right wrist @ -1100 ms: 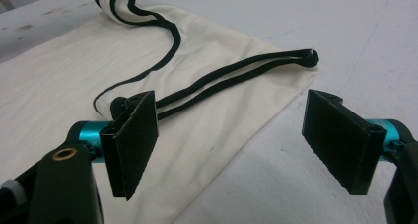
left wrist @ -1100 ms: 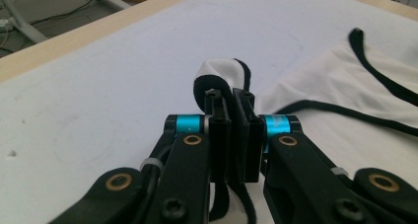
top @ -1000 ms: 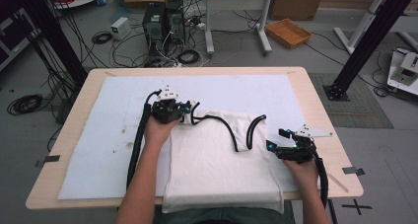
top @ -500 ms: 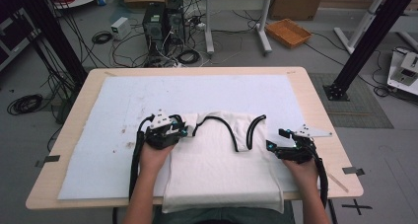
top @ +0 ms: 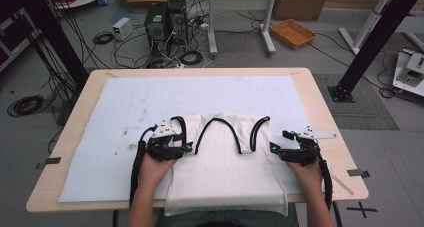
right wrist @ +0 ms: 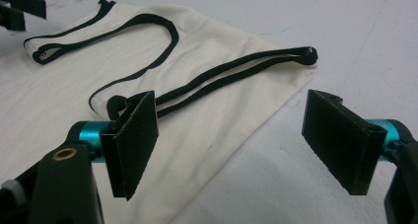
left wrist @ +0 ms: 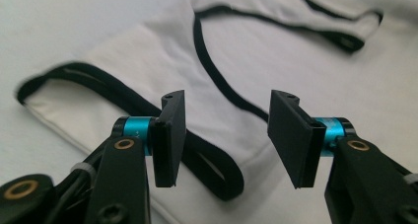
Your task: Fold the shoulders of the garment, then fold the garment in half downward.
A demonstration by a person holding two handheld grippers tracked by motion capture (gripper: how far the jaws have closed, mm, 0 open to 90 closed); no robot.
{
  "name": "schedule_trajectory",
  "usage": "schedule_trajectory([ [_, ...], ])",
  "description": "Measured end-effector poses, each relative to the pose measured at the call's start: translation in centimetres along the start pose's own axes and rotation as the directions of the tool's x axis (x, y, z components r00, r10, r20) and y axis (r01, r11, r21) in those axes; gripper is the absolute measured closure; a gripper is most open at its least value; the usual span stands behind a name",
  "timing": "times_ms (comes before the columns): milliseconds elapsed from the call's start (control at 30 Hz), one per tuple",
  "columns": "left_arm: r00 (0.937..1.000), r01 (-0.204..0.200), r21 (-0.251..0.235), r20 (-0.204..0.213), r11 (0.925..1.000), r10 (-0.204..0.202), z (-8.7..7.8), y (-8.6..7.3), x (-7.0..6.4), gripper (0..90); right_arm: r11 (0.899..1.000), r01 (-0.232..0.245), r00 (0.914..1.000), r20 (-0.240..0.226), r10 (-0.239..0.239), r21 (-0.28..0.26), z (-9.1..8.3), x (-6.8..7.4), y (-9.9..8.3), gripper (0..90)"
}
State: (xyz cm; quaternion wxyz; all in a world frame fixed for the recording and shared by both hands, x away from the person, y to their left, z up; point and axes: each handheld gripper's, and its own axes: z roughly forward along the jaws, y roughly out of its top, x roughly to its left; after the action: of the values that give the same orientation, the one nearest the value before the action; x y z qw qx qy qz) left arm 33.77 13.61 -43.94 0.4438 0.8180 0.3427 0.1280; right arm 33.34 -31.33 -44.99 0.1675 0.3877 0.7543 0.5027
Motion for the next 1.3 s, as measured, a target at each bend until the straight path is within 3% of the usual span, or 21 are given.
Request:
schedule_trajectory([
  [133,0.9985,-0.045,0.106,0.036,0.9933,0.042,0.9,-0.3,-0.5,64.5,1.0,-0.003,1.0,-0.001,0.003,0.008,0.0,0.0,0.0,22.1],
  [200,0.9976,-0.07,0.099,0.011,0.9926,0.069,0.8,-0.4,-0.8,76.1,1.0,-0.001,1.0,-0.001,0.001,0.01,0.0,0.0,0.0,22.1],
  [267,0.9974,-0.071,0.091,0.014,0.9933,0.07,0.7,-0.4,-0.9,85.2,1.0,0.003,1.0,0.001,-0.003,0.008,0.0,0.0,0.0,22.1],
  [500,0.9959,-0.09,0.083,0.009,0.9924,0.09,-0.3,-0.1,-2.0,85.8,1.0,-0.001,1.0,-0.001,0.001,0.007,0.0,0.0,0.0,22.1],
  [600,0.9987,-0.043,0.104,0.032,0.9936,0.04,0.1,-0.3,-1.7,72.7,1.0,0.0,1.0,0.001,0.0,0.006,0.0,0.0,0.0,22.1],
  [667,0.9994,-0.03,0.08,0.018,0.9964,0.029,0.0,-0.2,-1.7,60.4,1.0,0.003,1.0,0.001,-0.003,0.002,0.0,0.0,0.0,22.1],
  [733,0.9997,-0.022,0.021,-0.014,0.9995,0.022,-0.6,0.2,-1.5,47.8,1.0,-0.001,1.0,0.001,0.001,0.001,0.0,0.0,0.0,22.1],
  [800,0.9987,-0.007,-0.068,-0.05,0.9976,0.004,-1.4,0.4,-1.3,40.3,1.0,-0.003,1.0,-0.001,0.003,-0.003,0.0,0.0,0.0,22.1],
  [833,0.9987,-0.007,-0.068,-0.05,0.9976,0.004,-1.4,0.4,-1.3,38.8,1.0,-0.003,1.0,-0.001,0.003,-0.003,0.0,0.0,0.0,22.1],
  [867,0.9972,0.031,-0.137,-0.063,0.9901,-0.04,-2.2,0.4,-0.8,34.9,1.0,-0.002,1.0,0.0,0.002,-0.004,-0.1,0.0,0.0,22.1],
  [1033,0.9924,0.082,-0.152,-0.078,0.985,-0.095,-2.8,0.0,0.4,30.6,1.0,0.001,1.0,0.001,-0.001,-0.001,-0.1,0.0,0.0,22.1],
  [1167,0.9913,0.097,-0.152,-0.073,0.9836,-0.109,-2.6,-0.4,1.1,28.1,1.0,0.018,0.9996,0.023,-0.018,0.006,0.0,0.3,0.0,22.1],
  [1300,0.9901,0.106,-0.135,-0.077,0.9851,-0.117,-1.7,-0.3,2.0,27.5,0.999,-0.008,0.9991,0.042,0.006,0.035,0.3,0.1,0.2,22.1],
])
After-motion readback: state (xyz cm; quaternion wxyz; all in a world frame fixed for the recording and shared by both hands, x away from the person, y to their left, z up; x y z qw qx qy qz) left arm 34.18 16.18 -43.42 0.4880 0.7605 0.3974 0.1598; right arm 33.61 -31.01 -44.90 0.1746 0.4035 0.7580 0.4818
